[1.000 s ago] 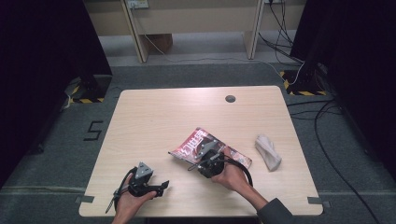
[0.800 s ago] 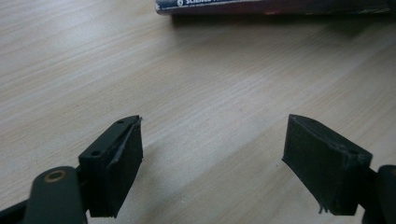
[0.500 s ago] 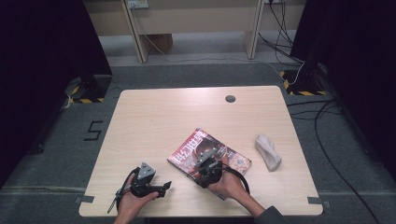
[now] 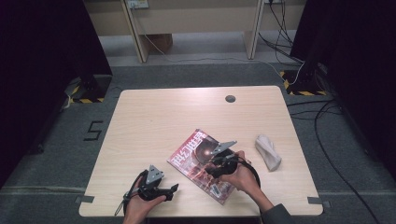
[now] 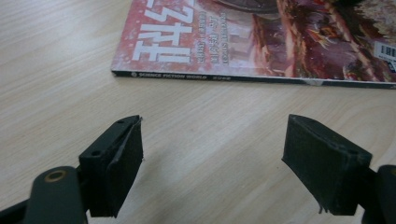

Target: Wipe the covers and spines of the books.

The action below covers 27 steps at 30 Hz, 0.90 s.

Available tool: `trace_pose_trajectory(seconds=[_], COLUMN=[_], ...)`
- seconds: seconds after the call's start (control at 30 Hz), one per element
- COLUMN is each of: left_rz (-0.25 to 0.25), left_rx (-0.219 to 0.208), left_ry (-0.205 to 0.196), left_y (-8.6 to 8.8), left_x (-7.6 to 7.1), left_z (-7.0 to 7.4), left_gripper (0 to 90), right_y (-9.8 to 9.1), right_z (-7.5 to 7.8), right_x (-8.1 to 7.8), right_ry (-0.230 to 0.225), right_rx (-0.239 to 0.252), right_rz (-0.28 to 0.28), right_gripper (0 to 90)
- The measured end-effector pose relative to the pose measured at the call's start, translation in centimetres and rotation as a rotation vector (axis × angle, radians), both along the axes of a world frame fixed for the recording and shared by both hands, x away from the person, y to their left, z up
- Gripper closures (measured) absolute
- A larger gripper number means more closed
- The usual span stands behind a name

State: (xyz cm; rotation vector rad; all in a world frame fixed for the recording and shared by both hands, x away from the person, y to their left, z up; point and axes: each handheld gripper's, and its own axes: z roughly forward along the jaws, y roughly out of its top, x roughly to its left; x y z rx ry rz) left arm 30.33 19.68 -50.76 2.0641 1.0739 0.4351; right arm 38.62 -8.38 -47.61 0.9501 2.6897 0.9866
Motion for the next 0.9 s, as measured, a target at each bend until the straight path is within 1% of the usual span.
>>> trace_pose_trajectory(seconds=[0.07, 0.13, 0.23, 0.37, 0.53, 0.63, 0.7, 0.73, 0.8, 0.83, 0.9], left_rz=[0.003, -0.002, -0.014, -0.036, -0.052, -0.05, -0.049, -0.049, -0.037, -0.033, -0.032], left_rx=[-0.004, -0.001, 0.002, 0.009, 0.018, 0.022, 0.026, 0.019, 0.01, 0.013, 0.017], left_ry=[-0.008, -0.01, -0.014, -0.015, -0.013, -0.022, -0.021, -0.013, -0.005, -0.004, -0.005], left_y=[-0.3, -0.6, -1.3, -2.5, -3.9, -4.6, -4.9, -5.0, -5.1, -5.1, -5.1], left_x=[0.0, -0.1, -0.1, -0.1, 0.3, 0.9, 1.1, 1.4, 1.7, 1.8, 2.1], left_z=[0.0, 0.0, -0.1, -0.3, -0.7, -0.9, -1.1, -1.2, -1.2, -1.2, -1.2], left_gripper=[19.7, 19.7, 19.7, 19.7, 19.7, 20.0, 20.8, 21.2, 21.9, 22.4, 23.8], right_y=[-0.7, -1.4, -2.5, -3.7, -5.2, -5.9, -6.2, -6.3, -6.5, -6.5, -6.4], right_z=[-0.1, -0.1, -0.1, -0.2, -0.7, -1.3, -1.6, -1.6, -1.7, -1.7, -1.8], right_x=[0.4, 0.8, 1.5, 2.1, 2.8, 3.1, 3.1, 3.1, 3.0, 2.9, 2.5], right_ry=[-0.018, -0.032, -0.049, -0.05, -0.039, -0.022, -0.009, -0.002, 0.014, 0.016, 0.002], right_rx=[-0.028, -0.038, -0.054, -0.046, -0.066, -0.073, -0.077, -0.062, -0.049, -0.047, -0.05], right_rz=[-0.024, -0.045, -0.097, -0.16, -0.218, -0.237, -0.237, -0.245, -0.246, -0.243, -0.239], right_gripper=[49.1, 48.4, 45.6, 41.9, 39.4, 39.2, 39.1, 39.4, 39.7, 38.4, 38.2])
